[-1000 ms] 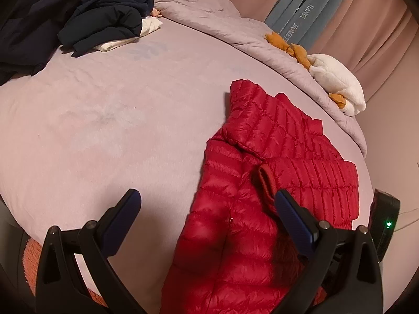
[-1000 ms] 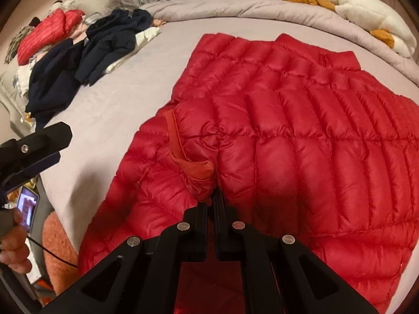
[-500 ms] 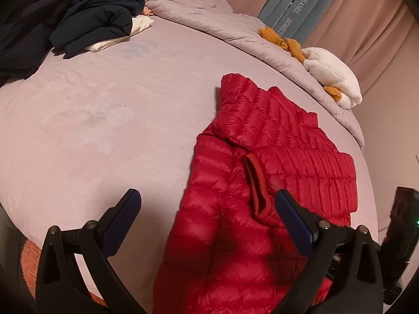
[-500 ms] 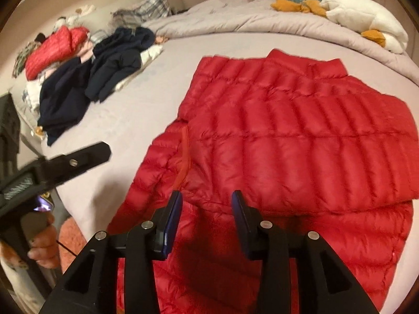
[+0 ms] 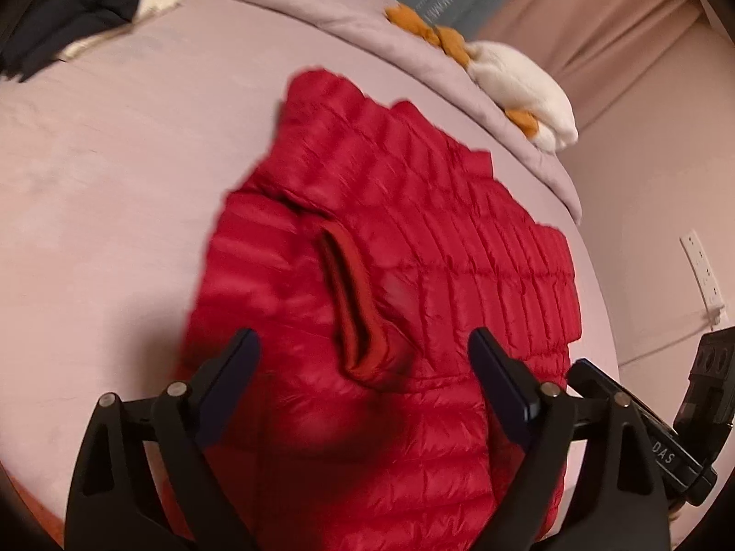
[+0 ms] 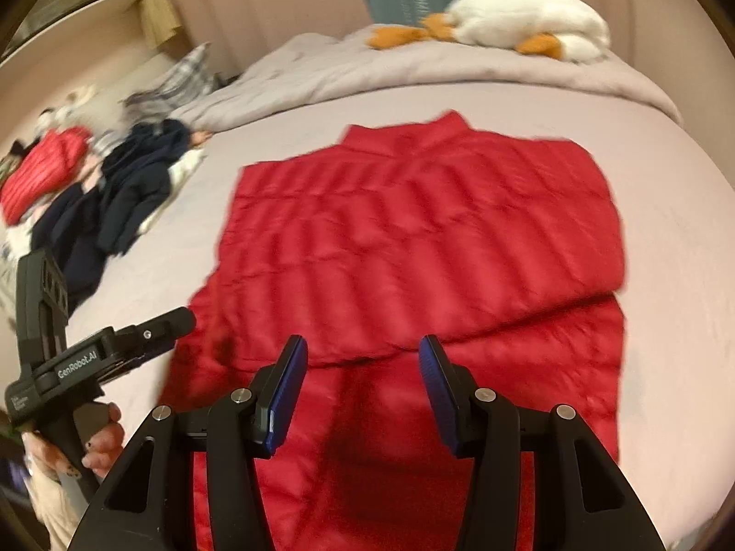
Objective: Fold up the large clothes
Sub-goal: 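Reach the left tool to the laid sleeve cuff and close on it, then lift the cuff with the left tool and lay it along the jacket center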
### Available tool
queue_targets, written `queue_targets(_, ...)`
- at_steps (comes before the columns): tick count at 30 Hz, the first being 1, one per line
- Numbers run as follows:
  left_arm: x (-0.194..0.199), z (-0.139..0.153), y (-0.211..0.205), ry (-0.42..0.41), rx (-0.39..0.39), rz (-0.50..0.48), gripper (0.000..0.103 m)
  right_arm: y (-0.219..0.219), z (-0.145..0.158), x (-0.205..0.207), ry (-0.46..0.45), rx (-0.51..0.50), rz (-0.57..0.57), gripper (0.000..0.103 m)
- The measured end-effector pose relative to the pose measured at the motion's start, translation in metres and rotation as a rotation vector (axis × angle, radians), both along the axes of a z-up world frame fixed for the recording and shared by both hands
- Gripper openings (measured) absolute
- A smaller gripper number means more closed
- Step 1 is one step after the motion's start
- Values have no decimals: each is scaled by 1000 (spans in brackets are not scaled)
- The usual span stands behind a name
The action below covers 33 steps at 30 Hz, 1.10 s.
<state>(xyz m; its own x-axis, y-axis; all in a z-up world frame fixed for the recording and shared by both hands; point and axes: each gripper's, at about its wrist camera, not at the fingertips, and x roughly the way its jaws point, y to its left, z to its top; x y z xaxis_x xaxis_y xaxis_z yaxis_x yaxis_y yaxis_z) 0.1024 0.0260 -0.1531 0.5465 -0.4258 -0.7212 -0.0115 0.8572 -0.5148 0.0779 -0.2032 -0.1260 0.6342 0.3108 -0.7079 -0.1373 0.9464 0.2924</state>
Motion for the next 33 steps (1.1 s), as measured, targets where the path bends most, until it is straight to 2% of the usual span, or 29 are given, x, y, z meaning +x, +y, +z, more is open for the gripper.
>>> queue_targets(1, 3, -3, -4, 9, 3, -4, 87, -6, -5, 1, 16, 23, -18, 50)
queue_targets(4, 14, -16, -14, 32, -14, -14, 72, -19, -10, -1, 30, 54, -64, 50)
queue_targets(6, 21, -22, -19, 46, -16, -20, 49, -29, -13, -2, 33, 61, -103, 50)
queue_targets(9, 28, -19, -23, 37, -5, -25, 20, -41, -12, -6, 33, 67, -138, 50)
queue_targets(11, 30, -10, -26, 12, 15, -27, 14, -47, -10, -8, 27, 66, -162, 50)
queue_targets(15, 35, 30, -30, -91, 99, -26, 12, -59, -7, -10, 8, 63, -191, 50)
queue_targets(23, 60, 121, -32, -306, 180, -51, 10, -73, 8, -5, -61, 40, -222, 50)
queue_targets(25, 67, 136, -34, -350, 201, -61, 10, -75, 14, 0, -87, 28, -221, 50)
queue_targets(29, 78, 152, -28, -372, 229, -58, 10, -76, 20, 19, -111, 15, -221, 50)
queue_targets(33, 89, 144, -16, -344, 271, -32, 10, -76, 18, 45, -112, 18, -210, 50)
